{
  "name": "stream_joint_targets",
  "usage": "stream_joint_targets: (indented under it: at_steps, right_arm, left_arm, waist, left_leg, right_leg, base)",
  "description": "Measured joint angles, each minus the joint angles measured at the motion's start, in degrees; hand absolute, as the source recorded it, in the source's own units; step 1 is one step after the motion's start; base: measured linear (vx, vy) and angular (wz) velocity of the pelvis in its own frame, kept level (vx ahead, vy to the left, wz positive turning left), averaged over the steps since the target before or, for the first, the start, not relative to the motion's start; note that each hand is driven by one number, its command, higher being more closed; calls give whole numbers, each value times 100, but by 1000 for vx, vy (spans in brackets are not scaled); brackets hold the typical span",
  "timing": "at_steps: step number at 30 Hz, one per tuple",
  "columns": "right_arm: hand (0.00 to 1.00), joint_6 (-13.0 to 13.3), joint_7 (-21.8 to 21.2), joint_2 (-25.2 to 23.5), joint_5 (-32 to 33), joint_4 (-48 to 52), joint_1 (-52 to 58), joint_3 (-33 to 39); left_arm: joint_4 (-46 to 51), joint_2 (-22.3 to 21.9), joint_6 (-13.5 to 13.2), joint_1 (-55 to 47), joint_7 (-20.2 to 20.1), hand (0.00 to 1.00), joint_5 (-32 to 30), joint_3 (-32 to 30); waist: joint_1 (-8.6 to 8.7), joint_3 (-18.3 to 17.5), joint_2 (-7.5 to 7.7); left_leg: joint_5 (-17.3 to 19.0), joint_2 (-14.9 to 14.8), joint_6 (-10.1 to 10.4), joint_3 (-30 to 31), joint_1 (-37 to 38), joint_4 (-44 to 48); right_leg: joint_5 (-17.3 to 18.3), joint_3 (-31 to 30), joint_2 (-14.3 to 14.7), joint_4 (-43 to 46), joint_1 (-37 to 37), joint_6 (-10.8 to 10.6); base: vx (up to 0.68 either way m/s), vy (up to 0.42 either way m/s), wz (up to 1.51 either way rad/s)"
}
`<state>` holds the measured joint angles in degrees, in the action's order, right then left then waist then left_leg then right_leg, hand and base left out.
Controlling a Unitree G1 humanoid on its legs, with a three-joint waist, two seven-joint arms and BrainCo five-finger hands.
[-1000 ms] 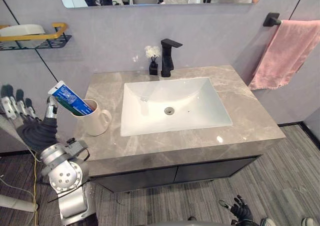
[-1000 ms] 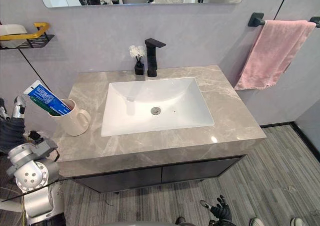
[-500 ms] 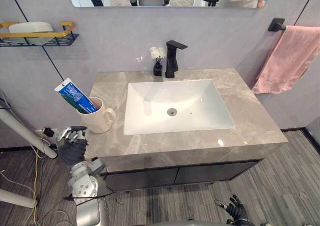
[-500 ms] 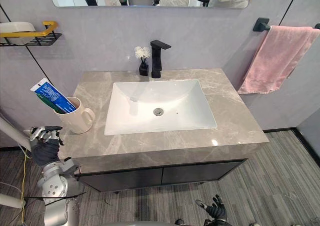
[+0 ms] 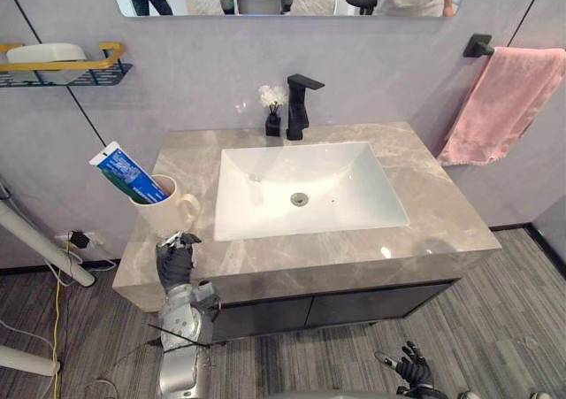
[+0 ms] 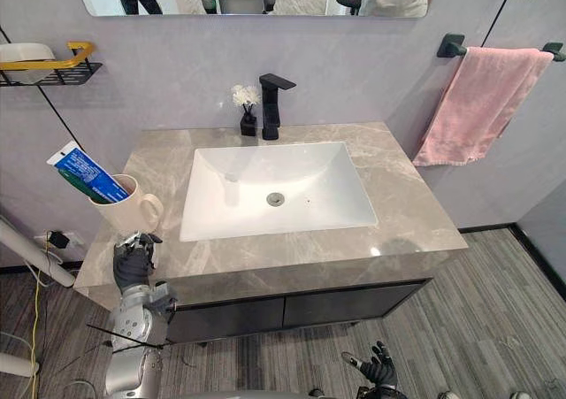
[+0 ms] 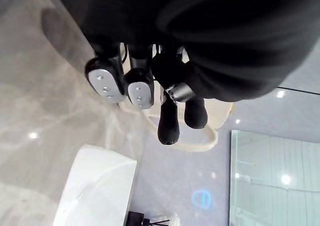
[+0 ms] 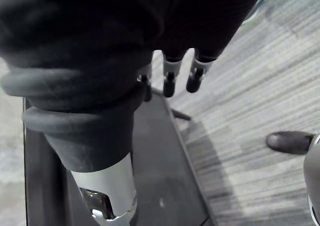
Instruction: Organize washtable
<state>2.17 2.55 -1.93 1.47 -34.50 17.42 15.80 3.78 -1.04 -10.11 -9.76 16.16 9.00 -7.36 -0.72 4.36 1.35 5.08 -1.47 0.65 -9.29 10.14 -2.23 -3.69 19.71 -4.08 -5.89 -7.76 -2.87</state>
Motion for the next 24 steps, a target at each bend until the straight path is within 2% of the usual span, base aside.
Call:
stream_joint_targets:
  at_steps: [3, 12, 18, 24]
  right_arm:
    - [0, 0, -2, 0, -9, 0, -6, -1]
    - [0, -5, -14, 5, -13, 0, -9, 6]
    - [0, -8, -20, 6, -30, 231, 37, 24]
    - [0, -11, -27, 1, -140, 322, 44, 19]
  left_arm:
    - [-14, 144, 4, 41, 2, 100, -12, -4]
    - [-206, 201, 40, 197, 31, 100, -70, -307]
    - [-171, 105, 36, 181, 60, 100, -69, -729]
    - [91, -1, 35, -55, 63, 100, -70, -922]
  waist:
    - [12, 2, 4]
    - [22, 11, 36]
    - [0, 22, 106]
    - [-7, 32, 88]
  left_leg:
    - [-18, 4, 26, -54, 66, -93]
    - [-17, 15, 26, -74, 50, -89]
    - [25, 18, -20, -88, -50, 29]
    - [31, 14, -24, -89, -53, 37]
  right_leg:
    - [2, -56, 7, -2, 7, -3]
    - [10, -72, 7, -1, 57, -16]
    - [7, -87, -2, 18, 102, -17]
    - [8, -86, -1, 21, 98, -17]
  base:
    - [1, 25, -10]
    - [-1, 1, -1]
    - [-3, 3, -1]
    - [0, 0, 0]
